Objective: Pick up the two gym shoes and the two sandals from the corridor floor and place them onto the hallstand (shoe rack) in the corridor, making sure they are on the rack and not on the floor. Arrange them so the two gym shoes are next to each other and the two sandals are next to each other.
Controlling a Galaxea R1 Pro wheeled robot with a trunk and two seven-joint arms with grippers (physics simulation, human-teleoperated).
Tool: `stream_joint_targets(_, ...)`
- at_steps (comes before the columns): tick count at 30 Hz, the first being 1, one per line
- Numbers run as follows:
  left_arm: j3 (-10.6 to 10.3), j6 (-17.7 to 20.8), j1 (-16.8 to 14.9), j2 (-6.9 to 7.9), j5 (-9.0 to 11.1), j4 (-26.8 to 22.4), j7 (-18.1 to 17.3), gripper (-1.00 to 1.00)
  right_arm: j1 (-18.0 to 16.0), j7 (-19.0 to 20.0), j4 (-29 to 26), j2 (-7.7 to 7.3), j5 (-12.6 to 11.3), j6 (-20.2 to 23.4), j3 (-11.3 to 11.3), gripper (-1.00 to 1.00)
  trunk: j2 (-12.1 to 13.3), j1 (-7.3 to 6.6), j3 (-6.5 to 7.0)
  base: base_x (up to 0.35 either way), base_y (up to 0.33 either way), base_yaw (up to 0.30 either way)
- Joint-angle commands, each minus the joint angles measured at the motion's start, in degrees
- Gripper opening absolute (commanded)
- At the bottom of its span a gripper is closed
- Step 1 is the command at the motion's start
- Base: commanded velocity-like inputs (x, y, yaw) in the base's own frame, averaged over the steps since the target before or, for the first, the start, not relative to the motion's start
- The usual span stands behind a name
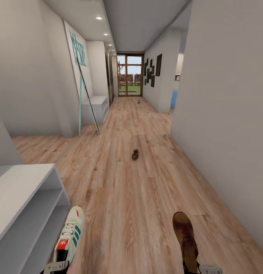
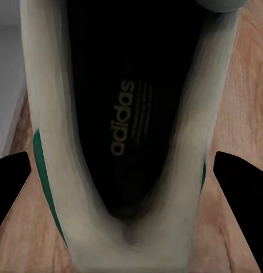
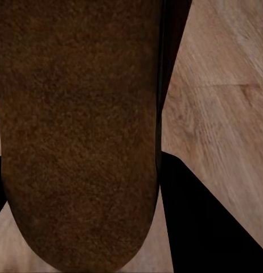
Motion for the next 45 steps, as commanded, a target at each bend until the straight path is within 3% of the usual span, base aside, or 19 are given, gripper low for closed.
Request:
stream_joint_targets(1, 0.40, -0.09, -0.07, -0.03, 0.14, 0.07, -0.61, -1.00, -0.02, -0.02, 0.01, -0.02, -0.46, -0.16, 0.10, -1.00, -0.02, 0.01, 0.00, 0.259, -0.088, 0.257)
stream_joint_targets(10, 0.43, -0.04, -0.04, -0.03, 0.10, 0.07, -0.60, -1.00, -0.02, -0.02, 0.01, -0.02, -0.46, -0.16, 0.11, -1.00, -0.02, 0.01, 0.42, 0.287, -0.130, 0.216)
stream_joint_targets(30, 0.43, -0.03, -0.02, -0.06, 0.10, 0.07, -0.60, -1.00, -0.02, -0.02, 0.01, -0.02, -0.46, -0.16, 0.12, -1.00, -0.02, 0.01, 0.47, 0.296, -0.146, 0.028)
stream_joint_targets(45, 0.43, -0.03, -0.02, -0.03, 0.10, 0.07, -0.60, -1.00, -0.02, -0.02, 0.07, -0.02, -0.46, -0.16, 0.12, -1.00, -0.02, 0.01, 0.82, 0.236, -0.194, 0.229)
